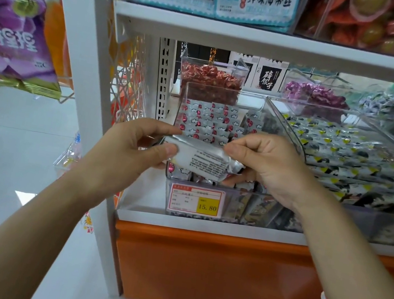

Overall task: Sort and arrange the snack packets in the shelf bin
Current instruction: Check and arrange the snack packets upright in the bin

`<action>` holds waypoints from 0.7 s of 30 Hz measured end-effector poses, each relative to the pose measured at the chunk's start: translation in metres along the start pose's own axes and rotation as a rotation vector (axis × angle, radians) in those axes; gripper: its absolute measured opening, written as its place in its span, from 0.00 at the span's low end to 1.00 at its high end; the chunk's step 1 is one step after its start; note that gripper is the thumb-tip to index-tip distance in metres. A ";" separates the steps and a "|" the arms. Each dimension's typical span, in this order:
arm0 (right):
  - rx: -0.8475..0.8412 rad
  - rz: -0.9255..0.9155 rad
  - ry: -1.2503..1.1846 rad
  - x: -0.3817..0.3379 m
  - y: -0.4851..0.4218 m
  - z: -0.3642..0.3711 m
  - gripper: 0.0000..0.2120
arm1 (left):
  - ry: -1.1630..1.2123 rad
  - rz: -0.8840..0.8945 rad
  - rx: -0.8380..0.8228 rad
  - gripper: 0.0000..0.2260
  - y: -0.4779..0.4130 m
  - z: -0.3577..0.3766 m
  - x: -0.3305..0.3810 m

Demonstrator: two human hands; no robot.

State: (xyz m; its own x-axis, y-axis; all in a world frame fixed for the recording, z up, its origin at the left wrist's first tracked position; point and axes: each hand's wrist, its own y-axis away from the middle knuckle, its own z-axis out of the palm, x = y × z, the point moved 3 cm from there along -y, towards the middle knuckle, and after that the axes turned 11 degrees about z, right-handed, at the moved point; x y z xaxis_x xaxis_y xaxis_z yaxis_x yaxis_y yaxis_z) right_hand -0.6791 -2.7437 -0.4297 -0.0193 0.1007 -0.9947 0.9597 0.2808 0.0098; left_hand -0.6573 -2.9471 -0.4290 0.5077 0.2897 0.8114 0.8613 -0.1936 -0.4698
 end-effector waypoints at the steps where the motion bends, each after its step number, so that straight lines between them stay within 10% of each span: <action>1: 0.015 -0.005 -0.012 0.001 0.000 0.000 0.06 | -0.001 0.001 0.006 0.10 0.000 0.000 0.000; 10: 0.048 -0.148 0.014 -0.002 0.005 0.014 0.19 | 0.006 0.011 0.247 0.06 -0.005 0.000 -0.006; 21: 0.491 -0.240 0.276 -0.019 -0.024 0.002 0.08 | -0.569 0.088 -0.032 0.23 -0.019 0.012 -0.027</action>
State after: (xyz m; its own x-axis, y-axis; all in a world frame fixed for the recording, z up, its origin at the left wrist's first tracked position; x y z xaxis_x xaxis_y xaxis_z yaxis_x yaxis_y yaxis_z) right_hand -0.7012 -2.7539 -0.4115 -0.2595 0.3510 -0.8997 0.9355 -0.1401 -0.3244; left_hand -0.6871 -2.9396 -0.4466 0.5165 0.7282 0.4505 0.8186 -0.2655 -0.5093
